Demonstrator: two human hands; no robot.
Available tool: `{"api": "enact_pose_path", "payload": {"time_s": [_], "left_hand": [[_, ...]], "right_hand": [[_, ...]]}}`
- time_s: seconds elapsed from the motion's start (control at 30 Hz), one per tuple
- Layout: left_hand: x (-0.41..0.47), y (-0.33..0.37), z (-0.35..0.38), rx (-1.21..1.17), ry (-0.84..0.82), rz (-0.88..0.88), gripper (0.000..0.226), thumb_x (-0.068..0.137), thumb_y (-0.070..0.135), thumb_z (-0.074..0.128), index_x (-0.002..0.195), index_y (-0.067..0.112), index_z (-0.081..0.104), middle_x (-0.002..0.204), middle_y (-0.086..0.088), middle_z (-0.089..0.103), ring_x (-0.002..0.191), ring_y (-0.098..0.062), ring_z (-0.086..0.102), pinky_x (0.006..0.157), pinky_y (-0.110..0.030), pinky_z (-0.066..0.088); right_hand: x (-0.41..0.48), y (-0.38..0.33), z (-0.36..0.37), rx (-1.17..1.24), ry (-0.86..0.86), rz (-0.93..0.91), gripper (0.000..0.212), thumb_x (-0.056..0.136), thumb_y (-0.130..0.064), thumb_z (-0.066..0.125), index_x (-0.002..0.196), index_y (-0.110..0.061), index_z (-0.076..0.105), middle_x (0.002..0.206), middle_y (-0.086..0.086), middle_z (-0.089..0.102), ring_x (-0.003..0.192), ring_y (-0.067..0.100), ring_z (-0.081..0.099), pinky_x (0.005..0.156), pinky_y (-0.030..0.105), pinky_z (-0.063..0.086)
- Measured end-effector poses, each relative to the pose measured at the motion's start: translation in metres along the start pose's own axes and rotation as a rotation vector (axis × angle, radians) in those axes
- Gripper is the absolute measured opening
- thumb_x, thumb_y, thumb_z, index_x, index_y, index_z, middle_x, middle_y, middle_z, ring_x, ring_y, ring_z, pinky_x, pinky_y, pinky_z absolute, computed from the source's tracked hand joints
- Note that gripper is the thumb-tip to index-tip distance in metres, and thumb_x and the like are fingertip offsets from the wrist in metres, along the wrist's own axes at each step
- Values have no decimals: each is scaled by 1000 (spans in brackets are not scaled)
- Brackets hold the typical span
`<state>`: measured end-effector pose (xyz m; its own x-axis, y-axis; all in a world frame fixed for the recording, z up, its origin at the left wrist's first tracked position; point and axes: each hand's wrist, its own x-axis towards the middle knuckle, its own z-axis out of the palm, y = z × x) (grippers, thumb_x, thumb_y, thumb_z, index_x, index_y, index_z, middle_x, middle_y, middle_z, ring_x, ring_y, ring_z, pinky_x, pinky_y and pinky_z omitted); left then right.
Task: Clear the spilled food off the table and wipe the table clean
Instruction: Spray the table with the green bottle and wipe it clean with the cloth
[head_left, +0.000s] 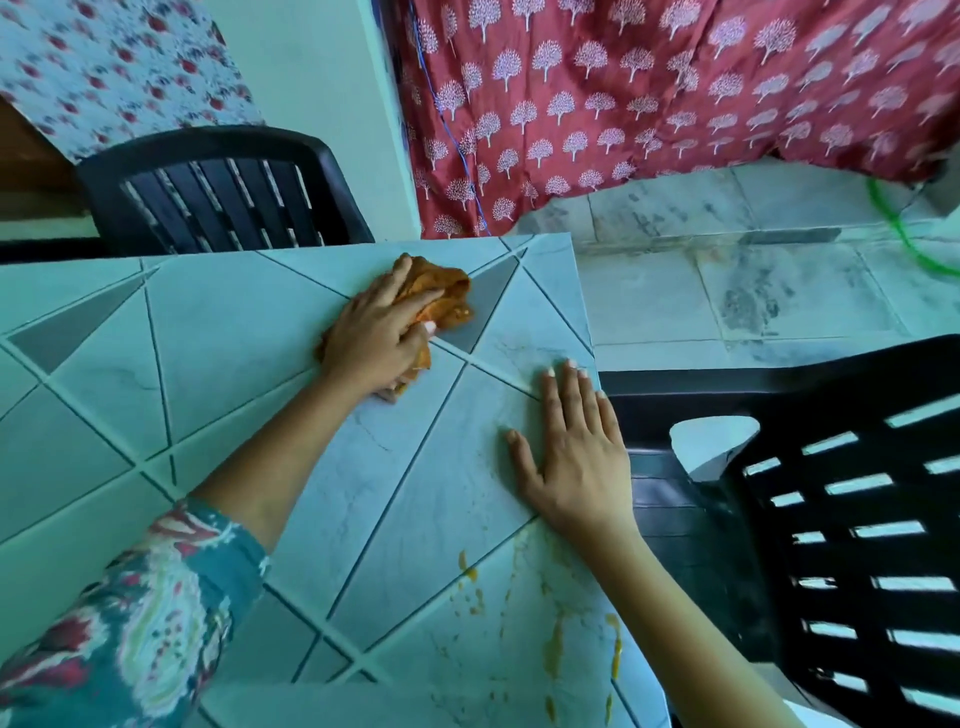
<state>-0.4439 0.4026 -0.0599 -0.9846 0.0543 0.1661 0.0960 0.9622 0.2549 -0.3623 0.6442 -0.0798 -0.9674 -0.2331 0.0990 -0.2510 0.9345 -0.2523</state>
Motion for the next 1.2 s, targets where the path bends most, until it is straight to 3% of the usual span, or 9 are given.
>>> {"api": "enact_pose_path", "payload": {"time_s": [0.1,0.17,0.33,0.5,0.57,0.7,0.97,1.1,1.2], "left_hand": [[42,-20,-6,52,16,-338,43,93,37,44,135,34,46,158,-3,14,141,-29,23,111,-45,26],[75,-2,-1,89,-21,-403,42,92,39,44,134,37,45,156,-4,16,140,-31,21,111,-46,23],[123,82,22,74,-218,-55,45,93,54,38,137,47,36,159,1,7,142,-30,16,113,-50,17],[88,93,24,11,-271,584,45,89,57,40,130,43,49,158,5,12,143,-18,18,114,-34,15],[102,65,23,-64,-266,556,47,87,57,41,128,39,54,157,6,16,140,-17,27,115,-34,22],[137,62,29,29,-204,140,44,91,56,43,134,47,42,158,7,13,141,-23,24,112,-46,25],[26,55,13,61,-240,483,52,87,60,23,134,46,42,157,7,11,143,-18,18,114,-39,16],[-2,-22,-15,76,-87,-27,47,91,55,32,134,42,44,159,3,8,143,-24,20,114,-46,17],[15,-1,-18,98,-94,-476,44,96,48,36,139,44,35,159,2,2,143,-30,15,114,-49,15]], "right_hand": [[0,0,-1,9,8,0,74,91,-55,22,146,-6,25,154,15,20,143,28,17,114,36,5],[0,-1,0,20,9,7,74,90,-54,24,146,-5,27,153,16,22,143,28,19,114,36,7],[0,-2,-1,16,17,18,73,90,-53,28,143,-4,33,151,17,28,140,29,26,113,37,11],[0,-2,0,4,35,14,72,90,-53,29,143,-3,34,150,18,29,140,30,27,113,37,11],[0,-3,2,10,45,19,72,90,-53,29,143,-4,35,150,18,29,140,30,27,112,38,13],[1,-1,1,17,48,14,72,90,-53,30,143,-4,35,150,17,29,140,30,26,111,38,13],[-9,3,-7,2,-27,22,72,91,-53,27,138,-1,43,145,17,39,134,30,40,109,36,16],[-48,9,-10,-4,-28,6,76,95,-56,14,142,0,35,149,16,31,138,28,31,111,36,14],[-73,3,-10,-15,-22,29,74,95,-54,18,140,1,37,147,16,36,137,28,34,110,36,16]]}}
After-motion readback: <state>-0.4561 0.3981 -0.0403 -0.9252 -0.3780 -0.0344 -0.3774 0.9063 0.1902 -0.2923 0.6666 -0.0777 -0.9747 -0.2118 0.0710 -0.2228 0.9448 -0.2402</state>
